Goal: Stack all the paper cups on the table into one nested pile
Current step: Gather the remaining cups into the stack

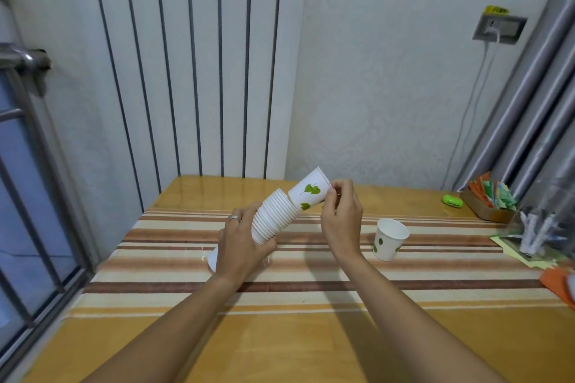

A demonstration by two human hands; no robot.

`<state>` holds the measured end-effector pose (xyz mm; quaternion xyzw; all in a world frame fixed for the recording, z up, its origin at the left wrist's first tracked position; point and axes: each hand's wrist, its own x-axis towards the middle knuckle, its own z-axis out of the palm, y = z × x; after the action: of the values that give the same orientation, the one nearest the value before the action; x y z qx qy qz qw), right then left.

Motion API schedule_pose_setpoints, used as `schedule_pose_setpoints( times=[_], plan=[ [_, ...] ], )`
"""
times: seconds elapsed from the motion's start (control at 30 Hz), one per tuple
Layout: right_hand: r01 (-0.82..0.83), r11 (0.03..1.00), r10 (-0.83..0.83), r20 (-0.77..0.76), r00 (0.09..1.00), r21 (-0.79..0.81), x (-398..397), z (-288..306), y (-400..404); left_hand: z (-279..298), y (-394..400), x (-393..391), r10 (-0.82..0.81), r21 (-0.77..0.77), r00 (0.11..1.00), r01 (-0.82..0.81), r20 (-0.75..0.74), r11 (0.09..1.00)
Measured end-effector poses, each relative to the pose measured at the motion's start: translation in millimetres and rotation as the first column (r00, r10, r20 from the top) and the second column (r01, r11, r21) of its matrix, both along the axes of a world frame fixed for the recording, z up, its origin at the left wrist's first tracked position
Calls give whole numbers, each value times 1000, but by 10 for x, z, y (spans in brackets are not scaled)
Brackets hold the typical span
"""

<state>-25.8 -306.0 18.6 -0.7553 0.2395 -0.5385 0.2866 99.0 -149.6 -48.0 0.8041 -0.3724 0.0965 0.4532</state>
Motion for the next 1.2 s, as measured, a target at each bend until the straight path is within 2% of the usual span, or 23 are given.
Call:
schedule_pose_setpoints(
  times=[0.13, 0.27, 0.37, 0.57, 0.73, 0.9, 1.03, 1.1, 1.2],
  plan=[
    [-86, 996, 85, -37, 996, -32, 30, -19, 99, -27, 0, -20, -49, -15, 999, 49, -8, 999],
    [-249, 961, 230, -155, 961, -123, 14, -76, 192, 12, -34, -93, -99, -92, 992, 92, -79, 991],
    [-243, 956, 218, -158, 963, -164, 11, -110, 252, 26, -59, -128, -112, -141, 988, 97, -104, 985],
    [-235, 961, 214, -147, 966, -145, -8, -154, 285, 0, -74, -133, -123, -192, 986, 99, -116, 976],
    [-235, 963, 226, -84, 971, -133, -88, -107, 314, 76, -115, -252, -195, -250, 967, 151, -162, 956],
    [-71, 989, 70, -7, 997, -127, -260, -102, 182, 89, -222, -392, -268, -238, 947, 223, -179, 945],
    [123, 989, -131, -90, 987, -81, -454, -272, -182, 59, -311, -460, -276, -215, 949, 241, -154, 946],
    [269, 959, -281, -179, 943, -86, -571, -382, -384, 44, -369, -484, -283, -210, 951, 253, -127, 944],
    [458, 881, -467, -363, 806, -118, -738, -570, -612, 18, -444, -511, -276, -196, 952, 248, -132, 949]
  ],
)
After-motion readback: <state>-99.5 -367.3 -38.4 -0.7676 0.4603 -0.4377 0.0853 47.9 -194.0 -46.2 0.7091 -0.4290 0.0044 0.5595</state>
